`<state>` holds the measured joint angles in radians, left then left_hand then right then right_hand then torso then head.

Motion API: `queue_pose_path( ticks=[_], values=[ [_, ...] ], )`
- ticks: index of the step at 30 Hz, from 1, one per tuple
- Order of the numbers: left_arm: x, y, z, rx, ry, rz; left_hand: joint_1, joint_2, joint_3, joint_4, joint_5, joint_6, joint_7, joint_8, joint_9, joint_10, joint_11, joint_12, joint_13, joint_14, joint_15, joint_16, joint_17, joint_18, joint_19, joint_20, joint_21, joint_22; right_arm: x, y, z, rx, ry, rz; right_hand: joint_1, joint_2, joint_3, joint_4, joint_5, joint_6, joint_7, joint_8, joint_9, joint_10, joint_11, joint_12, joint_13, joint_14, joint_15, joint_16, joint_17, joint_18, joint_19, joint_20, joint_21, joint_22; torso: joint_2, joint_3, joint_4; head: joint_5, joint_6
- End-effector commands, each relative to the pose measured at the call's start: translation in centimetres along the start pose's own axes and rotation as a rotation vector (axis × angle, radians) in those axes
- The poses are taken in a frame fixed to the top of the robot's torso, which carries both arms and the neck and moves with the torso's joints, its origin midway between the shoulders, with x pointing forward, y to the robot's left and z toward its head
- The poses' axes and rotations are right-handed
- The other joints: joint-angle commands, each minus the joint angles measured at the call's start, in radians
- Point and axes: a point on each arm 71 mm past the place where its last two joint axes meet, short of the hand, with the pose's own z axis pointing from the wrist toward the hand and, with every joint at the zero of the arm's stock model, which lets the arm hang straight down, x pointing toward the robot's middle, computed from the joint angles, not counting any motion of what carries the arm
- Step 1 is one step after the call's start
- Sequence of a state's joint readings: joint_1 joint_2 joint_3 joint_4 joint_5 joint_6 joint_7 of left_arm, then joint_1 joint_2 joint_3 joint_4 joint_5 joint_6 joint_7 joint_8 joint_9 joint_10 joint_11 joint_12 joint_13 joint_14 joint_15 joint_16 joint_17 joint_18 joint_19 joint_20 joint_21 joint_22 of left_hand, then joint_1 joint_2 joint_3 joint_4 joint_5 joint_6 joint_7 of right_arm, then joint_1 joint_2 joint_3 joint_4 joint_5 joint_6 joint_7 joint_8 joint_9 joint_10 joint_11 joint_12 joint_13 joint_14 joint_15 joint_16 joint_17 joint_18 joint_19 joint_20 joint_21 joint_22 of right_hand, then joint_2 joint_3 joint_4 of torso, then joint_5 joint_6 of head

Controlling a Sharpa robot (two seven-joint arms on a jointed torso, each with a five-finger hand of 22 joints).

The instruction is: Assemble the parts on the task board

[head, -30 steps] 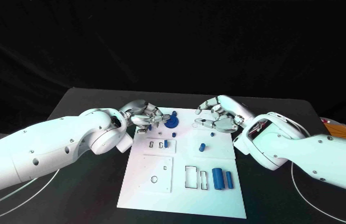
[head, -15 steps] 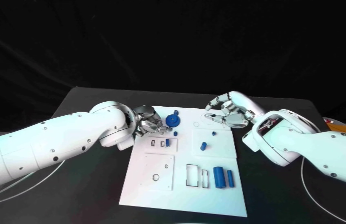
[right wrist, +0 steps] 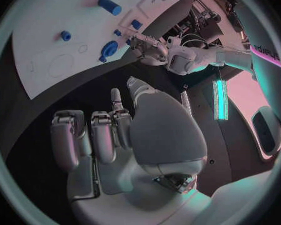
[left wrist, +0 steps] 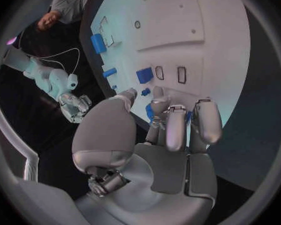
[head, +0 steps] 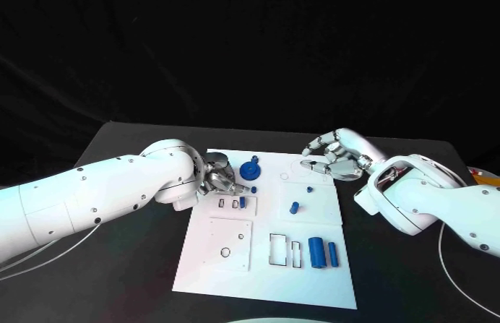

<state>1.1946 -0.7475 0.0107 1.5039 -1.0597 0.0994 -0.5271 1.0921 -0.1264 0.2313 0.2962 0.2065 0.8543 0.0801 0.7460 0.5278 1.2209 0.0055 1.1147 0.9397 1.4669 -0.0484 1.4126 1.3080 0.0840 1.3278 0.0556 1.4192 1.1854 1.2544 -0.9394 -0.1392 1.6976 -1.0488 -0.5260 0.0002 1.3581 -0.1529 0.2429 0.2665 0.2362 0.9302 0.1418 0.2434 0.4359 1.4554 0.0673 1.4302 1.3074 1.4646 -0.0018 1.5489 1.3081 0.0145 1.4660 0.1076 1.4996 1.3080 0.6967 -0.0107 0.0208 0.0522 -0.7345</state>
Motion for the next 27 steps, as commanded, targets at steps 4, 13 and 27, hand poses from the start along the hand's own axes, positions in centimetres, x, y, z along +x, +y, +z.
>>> queue_pose_path(
  ticks=[4,13,27],
  values=[
    [0.3,-0.3,0.2,-0.026,0.042,0.049,-0.014,-0.003,-0.007,-0.001,-0.004,-0.002,-0.007,0.008,0.004,0.000,-0.003,0.004,-0.002,0.038,-0.009,0.002,0.017,-0.006,0.005,-0.001,0.007,0.004,0.1,-0.2,0.1,0.019,0.019,-0.003,-0.007,-0.005,0.001,0.007,0.006,-0.007,0.003,0.004,0.002,0.002,-0.005,-0.001,0.130,0.088,-0.007,-0.004,0.182,0.006,0.058,-0.009,-0.003,0.212,0.000,-0.0006,0.0007,0.000,-0.004],
    [0.6,-0.9,0.3,-0.019,0.062,0.066,-0.017,0.001,-0.009,-0.001,-0.002,-0.003,-0.008,0.012,0.009,0.000,-0.004,0.007,0.001,0.038,-0.009,0.001,0.017,-0.007,0.007,-0.001,0.009,0.009,0.3,-0.4,0.3,0.027,0.023,-0.005,-0.007,-0.005,0.001,0.008,0.007,-0.008,0.003,0.004,0.002,0.002,-0.005,-0.001,0.130,0.088,-0.007,-0.004,0.182,0.007,0.058,-0.009,-0.005,0.211,0.000,-0.0005,-0.0007,0.002,-0.009],
    [0.7,-1.4,0.3,-0.027,0.065,0.090,0.004,0.013,0.002,-0.002,0.017,-0.014,-0.011,0.022,0.026,-0.006,-0.006,0.005,-0.001,0.037,-0.011,-0.001,0.014,-0.008,0.007,-0.002,0.012,0.014,0.5,-0.3,0.3,0.033,0.031,-0.004,-0.007,-0.004,0.001,0.009,0.009,-0.009,0.003,0.004,0.002,0.001,-0.005,-0.002,0.130,0.088,-0.007,-0.004,0.181,0.006,0.058,-0.009,-0.003,0.212,-0.001,0.0007,0.0004,-0.002,-0.017]
  ],
)
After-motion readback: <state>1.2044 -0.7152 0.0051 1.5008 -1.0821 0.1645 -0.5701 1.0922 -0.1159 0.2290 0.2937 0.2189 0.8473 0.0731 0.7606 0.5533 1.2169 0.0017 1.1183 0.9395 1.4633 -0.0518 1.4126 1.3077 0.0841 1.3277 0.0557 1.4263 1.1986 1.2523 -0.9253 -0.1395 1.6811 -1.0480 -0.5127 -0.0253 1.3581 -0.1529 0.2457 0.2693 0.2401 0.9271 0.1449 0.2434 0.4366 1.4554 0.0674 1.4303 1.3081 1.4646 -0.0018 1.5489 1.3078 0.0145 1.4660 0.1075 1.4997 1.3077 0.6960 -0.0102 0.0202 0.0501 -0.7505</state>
